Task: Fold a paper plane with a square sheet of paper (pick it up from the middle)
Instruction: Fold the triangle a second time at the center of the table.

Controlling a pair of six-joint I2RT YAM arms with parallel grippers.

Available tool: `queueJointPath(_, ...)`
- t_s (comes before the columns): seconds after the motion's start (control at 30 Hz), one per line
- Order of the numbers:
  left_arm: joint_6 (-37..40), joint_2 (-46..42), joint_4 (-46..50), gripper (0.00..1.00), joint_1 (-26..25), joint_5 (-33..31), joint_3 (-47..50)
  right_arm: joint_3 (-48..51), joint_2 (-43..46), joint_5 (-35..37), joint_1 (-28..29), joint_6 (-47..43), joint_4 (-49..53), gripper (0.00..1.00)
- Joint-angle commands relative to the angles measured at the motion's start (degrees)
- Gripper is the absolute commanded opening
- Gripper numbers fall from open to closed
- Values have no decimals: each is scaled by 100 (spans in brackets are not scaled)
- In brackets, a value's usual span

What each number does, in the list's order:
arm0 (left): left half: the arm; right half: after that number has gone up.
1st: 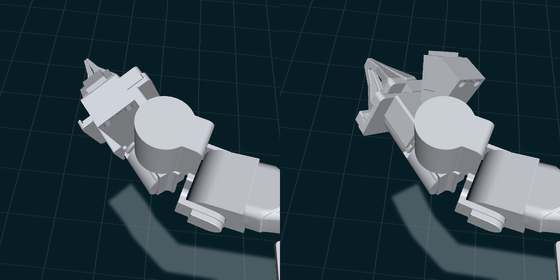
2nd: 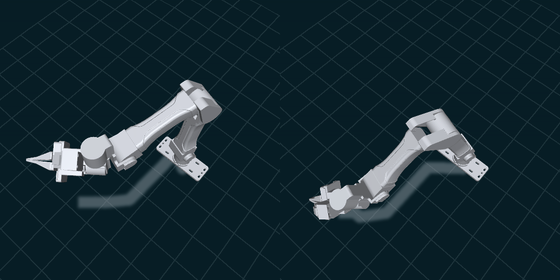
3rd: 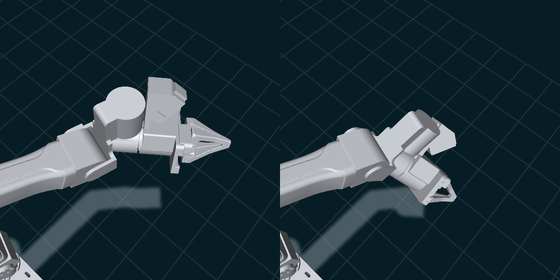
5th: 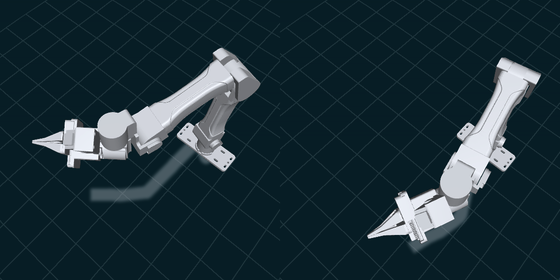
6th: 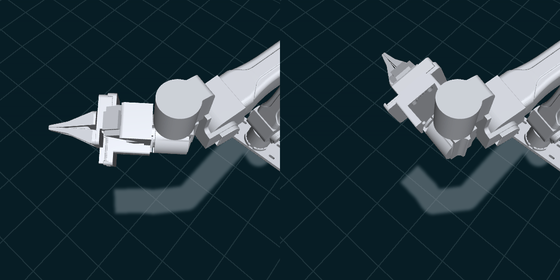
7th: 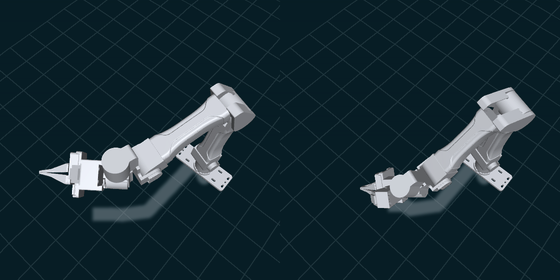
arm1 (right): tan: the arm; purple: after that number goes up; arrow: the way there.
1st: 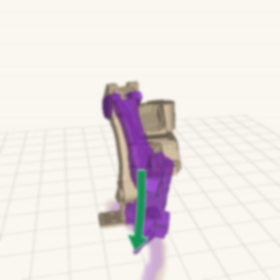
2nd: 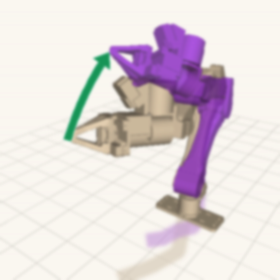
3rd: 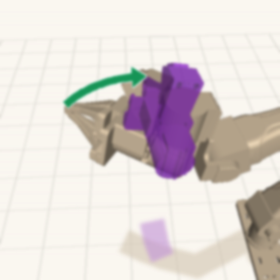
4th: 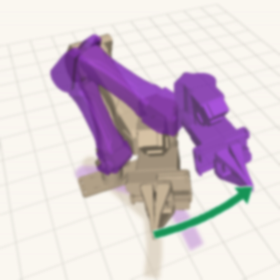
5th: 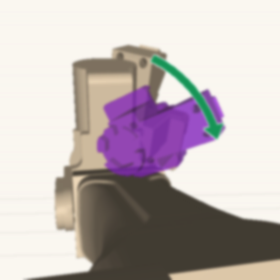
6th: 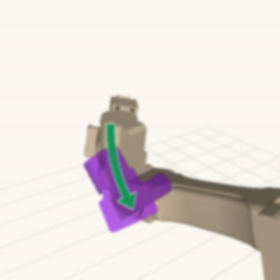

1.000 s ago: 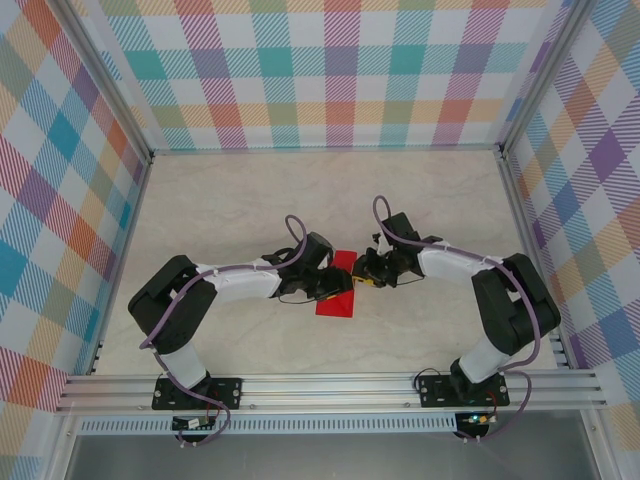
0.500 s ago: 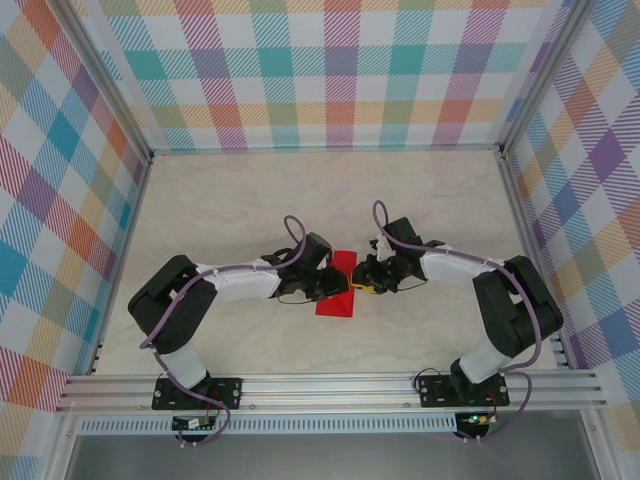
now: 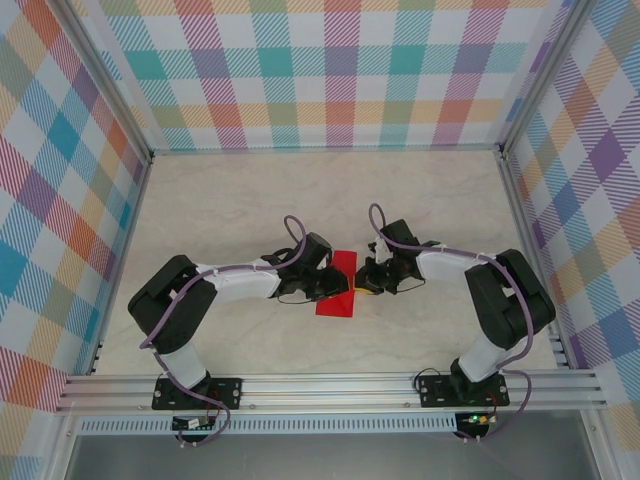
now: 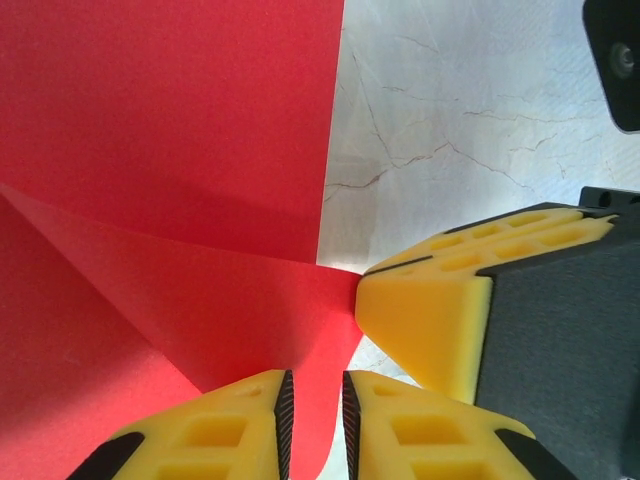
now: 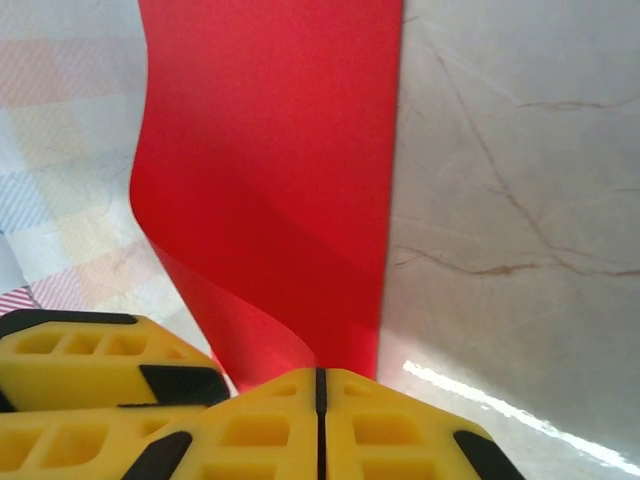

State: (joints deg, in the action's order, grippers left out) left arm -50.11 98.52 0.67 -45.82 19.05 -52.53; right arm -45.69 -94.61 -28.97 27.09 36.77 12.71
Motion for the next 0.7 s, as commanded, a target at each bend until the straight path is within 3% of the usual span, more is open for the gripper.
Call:
queueJointPath(0.0, -17, 73, -191, 22, 99, 98, -1, -131, -131, 137, -5, -230, 25, 7)
queueJointPath(0.67, 27, 369, -115, 21, 124, 231, -201, -414, -560, 173, -5, -370, -27, 7)
